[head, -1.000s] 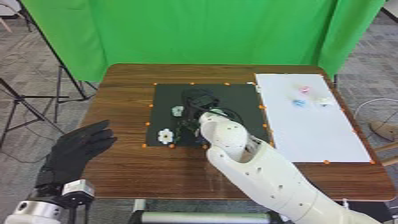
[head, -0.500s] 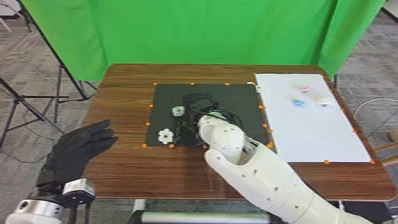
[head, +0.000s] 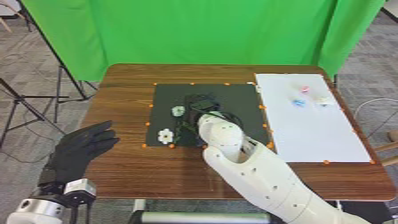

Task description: Arrange flowers

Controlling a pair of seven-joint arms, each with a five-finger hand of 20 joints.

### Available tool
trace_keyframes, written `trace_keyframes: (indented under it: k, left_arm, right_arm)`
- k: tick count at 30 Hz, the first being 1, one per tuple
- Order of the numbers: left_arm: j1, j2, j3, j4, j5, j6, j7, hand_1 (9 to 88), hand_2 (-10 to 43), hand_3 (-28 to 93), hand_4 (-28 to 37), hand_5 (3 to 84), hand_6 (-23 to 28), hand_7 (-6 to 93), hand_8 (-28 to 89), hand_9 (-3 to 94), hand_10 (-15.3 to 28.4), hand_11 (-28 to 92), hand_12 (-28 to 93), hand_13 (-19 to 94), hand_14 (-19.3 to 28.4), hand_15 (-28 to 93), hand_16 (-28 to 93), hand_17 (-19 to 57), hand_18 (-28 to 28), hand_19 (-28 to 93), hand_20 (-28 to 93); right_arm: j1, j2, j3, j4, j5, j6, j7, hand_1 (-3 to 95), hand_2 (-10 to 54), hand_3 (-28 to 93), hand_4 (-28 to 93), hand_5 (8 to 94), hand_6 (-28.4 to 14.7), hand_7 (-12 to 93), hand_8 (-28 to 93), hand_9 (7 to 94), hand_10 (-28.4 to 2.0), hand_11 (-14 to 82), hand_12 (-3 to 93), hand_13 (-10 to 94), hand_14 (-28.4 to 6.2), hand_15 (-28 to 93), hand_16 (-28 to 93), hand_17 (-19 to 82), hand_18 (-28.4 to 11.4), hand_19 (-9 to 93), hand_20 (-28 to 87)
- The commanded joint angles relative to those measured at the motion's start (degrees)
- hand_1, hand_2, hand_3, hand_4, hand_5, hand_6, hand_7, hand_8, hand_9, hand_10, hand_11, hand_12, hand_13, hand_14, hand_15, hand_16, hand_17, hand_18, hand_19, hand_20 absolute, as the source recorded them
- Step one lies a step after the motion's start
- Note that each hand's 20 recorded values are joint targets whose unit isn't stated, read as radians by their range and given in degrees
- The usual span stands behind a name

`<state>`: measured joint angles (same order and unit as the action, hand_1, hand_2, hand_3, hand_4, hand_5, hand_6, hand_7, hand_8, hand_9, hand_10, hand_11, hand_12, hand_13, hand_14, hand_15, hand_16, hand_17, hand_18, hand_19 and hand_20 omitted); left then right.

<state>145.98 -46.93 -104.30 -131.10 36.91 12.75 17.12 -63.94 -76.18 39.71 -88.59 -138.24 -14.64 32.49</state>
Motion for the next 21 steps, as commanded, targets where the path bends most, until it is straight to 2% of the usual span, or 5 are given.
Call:
trace_keyframes:
  k: [1,4,8,14,21]
  left_arm:
    - [0.7,0.38,-0.30,-0.06,-0.24,-0.28,-0.16,26.4,6.5,82,-14.5,44.8,13.8,13.3,-8,38.7,22.0,35,9,29,28.4,57,-12,-9.3,21.9,58,15]
    - [1.0,0.75,-0.71,0.01,-0.51,-0.21,-0.13,26.4,6.5,82,-14.4,44.8,13.8,13.3,-8,38.7,22.0,35,9,29,28.4,57,-12,-9.3,21.9,58,15]
    - [1.4,0.31,-1.84,-0.11,-0.07,-0.48,-0.56,26.5,6.5,82,-14.5,44.8,13.8,13.3,-8,38.8,22.1,35,9,29,28.4,57,-12,-9.3,22.0,58,15]
    - [2.1,0.60,-3.26,-0.10,-0.17,-0.42,-0.49,26.6,6.3,82,-14.3,44.7,13.8,13.2,-8,38.8,22.2,35,9,29,28.4,57,-12,-9.4,22.0,58,15]
    - [2.8,0.16,-4.80,-0.09,-0.09,-0.42,-0.31,26.7,6.3,81,-14.3,44.8,13.9,13.1,-8,39.1,22.3,35,9,29,28.4,57,-12,-9.3,22.0,58,15]
  right_arm:
    - [0.4,-0.2,0.2,-1.3,0.5,-2.1,1.1,38.5,-9.5,87,-28,62.9,-4.2,23,-14,61.3,-17.1,44.6,25.3,47,-18.2,79,21,5,-27.9,71,35]
    - [0.8,-0.6,0.8,-2.0,4.3,-4.3,2.5,37.4,-9.5,88,-28,61.4,-5.0,23,-14,59.1,-18.2,46.0,23.2,46,-19.2,79,20,4,-28.2,70,36]
    - [1.2,-0.8,1.1,-2.7,5.3,-6.3,2.5,36.3,-9.5,88,-28,59.2,-5.9,22,-13,57.0,-19.6,46.2,22.5,44,-20.7,80,20,2,-28.3,69,36]
    - [2.4,-1.1,0.8,-3.8,6.2,-8.6,2.6,35.0,-9.5,88,-28,56.6,-8.0,19,-12,53.3,-21.6,45.8,22.0,39,-23.4,81,18,0,-28.4,66,38]
    - [3.7,-0.9,0.5,-3.8,6.0,-8.9,2.2,34.5,-9.5,88,-28,55.6,-8.5,18,-11,51.9,-22.3,45.6,21.9,38,-24.1,81,18,-1,-28.4,65,40]
